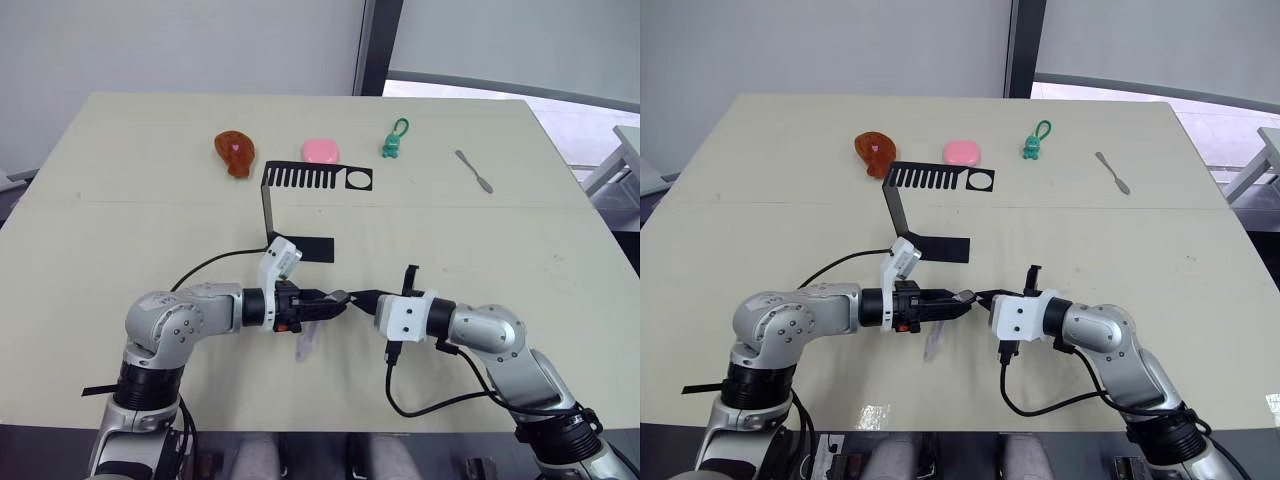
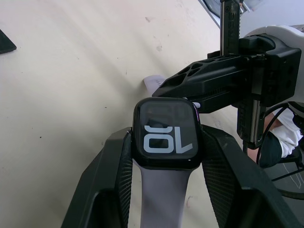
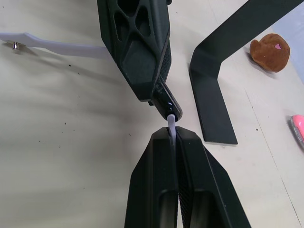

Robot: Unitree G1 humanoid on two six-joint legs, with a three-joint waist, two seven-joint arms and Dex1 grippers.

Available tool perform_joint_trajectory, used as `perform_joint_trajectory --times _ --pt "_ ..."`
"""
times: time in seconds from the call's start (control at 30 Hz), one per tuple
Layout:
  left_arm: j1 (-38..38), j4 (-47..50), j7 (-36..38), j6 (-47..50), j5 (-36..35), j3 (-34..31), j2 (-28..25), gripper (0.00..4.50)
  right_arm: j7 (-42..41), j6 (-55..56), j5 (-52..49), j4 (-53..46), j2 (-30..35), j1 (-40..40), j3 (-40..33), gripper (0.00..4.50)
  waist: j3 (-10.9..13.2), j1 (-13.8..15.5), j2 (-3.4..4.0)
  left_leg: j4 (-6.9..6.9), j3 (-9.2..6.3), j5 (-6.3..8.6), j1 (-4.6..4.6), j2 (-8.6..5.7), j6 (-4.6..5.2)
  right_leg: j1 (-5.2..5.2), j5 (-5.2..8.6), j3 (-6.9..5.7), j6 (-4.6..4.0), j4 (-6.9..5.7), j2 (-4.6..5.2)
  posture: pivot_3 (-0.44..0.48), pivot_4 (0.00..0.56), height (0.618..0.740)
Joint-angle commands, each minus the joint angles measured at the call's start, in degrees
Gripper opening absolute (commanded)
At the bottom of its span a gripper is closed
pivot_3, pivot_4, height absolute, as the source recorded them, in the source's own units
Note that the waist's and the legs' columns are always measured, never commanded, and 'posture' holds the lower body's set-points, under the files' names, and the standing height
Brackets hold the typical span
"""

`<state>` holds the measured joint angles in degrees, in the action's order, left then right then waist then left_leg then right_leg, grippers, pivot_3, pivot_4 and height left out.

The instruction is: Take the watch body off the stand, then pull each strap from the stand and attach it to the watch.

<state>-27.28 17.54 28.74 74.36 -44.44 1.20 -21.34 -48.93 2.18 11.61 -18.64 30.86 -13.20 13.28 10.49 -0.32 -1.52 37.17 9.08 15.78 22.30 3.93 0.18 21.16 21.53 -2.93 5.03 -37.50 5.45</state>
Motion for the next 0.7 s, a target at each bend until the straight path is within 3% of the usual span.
perform_joint_trajectory --times 0.03,0.7 --pt "-1.13 1.47 -0.20 -0.47 -0.12 2.78 1.81 1.60 0.31 1.88 -1.99 -6.88 -1.86 -1.91 2.78 0.00 0.00 0.00 0.00 0.00 0.00 0.00 0.00 0.00 0.00 0.00 0.00 0.00 0.00 0.00 0.00 0.000 0.150 0.740" --pt "-1.24 1.02 -2.20 -0.05 1.09 2.71 3.30 1.60 0.21 2.34 -0.64 -7.27 -1.97 -2.02 3.01 0.00 0.00 0.00 0.00 0.00 0.00 0.00 0.00 0.00 0.00 0.01 0.00 0.00 0.00 0.00 0.00 0.000 0.150 0.740"
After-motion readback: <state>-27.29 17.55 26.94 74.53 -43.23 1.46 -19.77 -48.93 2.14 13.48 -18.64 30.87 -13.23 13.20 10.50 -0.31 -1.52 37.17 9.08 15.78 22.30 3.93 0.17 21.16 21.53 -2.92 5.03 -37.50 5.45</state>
